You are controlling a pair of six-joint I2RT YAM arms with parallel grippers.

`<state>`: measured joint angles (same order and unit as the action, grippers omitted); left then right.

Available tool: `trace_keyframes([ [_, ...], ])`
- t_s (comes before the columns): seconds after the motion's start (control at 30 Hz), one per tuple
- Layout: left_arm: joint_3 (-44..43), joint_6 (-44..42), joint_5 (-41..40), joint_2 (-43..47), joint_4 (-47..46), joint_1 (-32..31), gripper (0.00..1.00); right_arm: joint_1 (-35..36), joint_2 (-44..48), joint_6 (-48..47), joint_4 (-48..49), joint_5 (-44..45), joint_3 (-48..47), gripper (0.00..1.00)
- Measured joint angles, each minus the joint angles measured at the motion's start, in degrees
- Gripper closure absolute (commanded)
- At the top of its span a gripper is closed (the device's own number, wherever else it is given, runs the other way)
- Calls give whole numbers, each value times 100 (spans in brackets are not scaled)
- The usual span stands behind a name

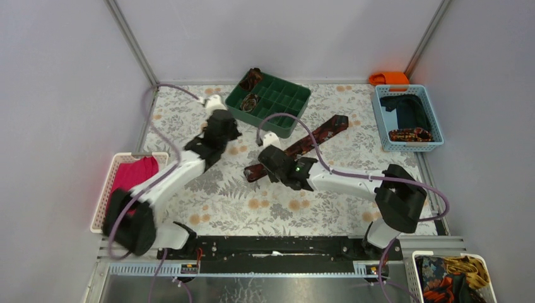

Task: Roll the ties
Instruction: Roll the tie at the center of the board.

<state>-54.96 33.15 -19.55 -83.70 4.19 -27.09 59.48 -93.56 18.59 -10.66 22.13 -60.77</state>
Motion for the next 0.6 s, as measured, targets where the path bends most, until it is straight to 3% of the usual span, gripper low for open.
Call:
trace_keyframes([
  [0.23,619,501,-728,3390,476,-105,97,286,-592,-544,-494,262,-1113,52],
  [0.3,699,560,-896,3954,691,-107,97,437,-981,-691,-608,358,-1493,48],
  [0.4,706,588,-1128,4323,1010,-105,97,632,-1515,-866,-752,411,-1952,44],
  [0.6,706,588,-1193,4253,1471,-107,98,802,-2232,-1064,-999,420,-2579,38],
])
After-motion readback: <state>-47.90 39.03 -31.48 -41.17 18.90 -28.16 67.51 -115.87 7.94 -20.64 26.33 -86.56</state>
